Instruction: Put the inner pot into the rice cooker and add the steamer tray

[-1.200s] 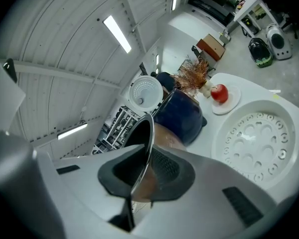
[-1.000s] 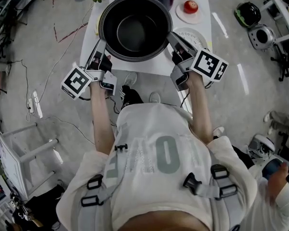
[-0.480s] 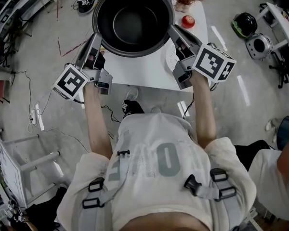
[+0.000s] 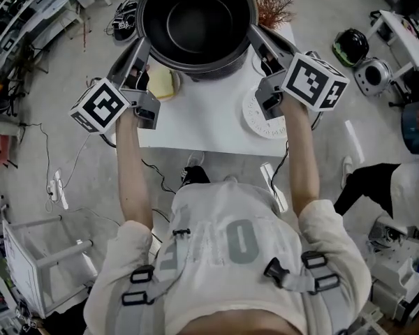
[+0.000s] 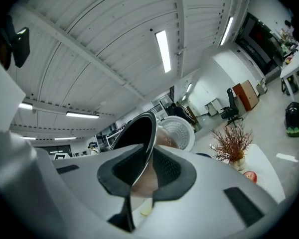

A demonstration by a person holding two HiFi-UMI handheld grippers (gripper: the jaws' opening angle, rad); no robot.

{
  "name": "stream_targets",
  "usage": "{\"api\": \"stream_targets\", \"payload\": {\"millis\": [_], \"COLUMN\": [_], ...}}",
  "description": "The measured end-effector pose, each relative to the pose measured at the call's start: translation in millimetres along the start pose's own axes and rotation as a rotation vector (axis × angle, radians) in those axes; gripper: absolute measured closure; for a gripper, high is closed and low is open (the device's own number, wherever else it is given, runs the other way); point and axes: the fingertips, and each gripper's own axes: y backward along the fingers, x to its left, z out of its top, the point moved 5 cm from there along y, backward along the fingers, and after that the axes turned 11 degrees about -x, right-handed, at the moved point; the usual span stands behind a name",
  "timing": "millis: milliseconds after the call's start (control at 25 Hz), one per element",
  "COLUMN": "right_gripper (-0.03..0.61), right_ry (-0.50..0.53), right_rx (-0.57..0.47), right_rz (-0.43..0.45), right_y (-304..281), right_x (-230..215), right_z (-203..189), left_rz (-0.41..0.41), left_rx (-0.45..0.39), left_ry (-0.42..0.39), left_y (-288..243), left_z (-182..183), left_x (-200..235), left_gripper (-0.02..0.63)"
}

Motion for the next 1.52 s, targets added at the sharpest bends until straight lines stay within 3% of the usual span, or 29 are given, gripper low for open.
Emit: {"api": "stream_targets", "payload": {"millis": [280,680,1000,1520], "right_gripper": [0.514,0.514,0.512,0.508], "right_ry": [0.021,-0.017,-0.070,-0.085], "right_rx": [-0.017,0.039,0.117,0.190], "right_rz": [-0.065,-0.208,-0.336,-0.433], "right_y": [-48,-100,-96,-102], "right_x": [-25,-62,-95,-118], "right_z": [11,-15,-46,-81], "left_rz": [-0.052,-0.030,0.001,0.028], "left_rx": [0.047,0.180,0.311,0.402], "left_ry": [-0.046,-0.037,-0.015,-0.010], "left_y": [-60,-116,-131,-136], "left_z": [12,-7,-50,-81], "left_x": [30,102,128,161], "left_gripper": [0.566,0.558,0.557,0.555]}}
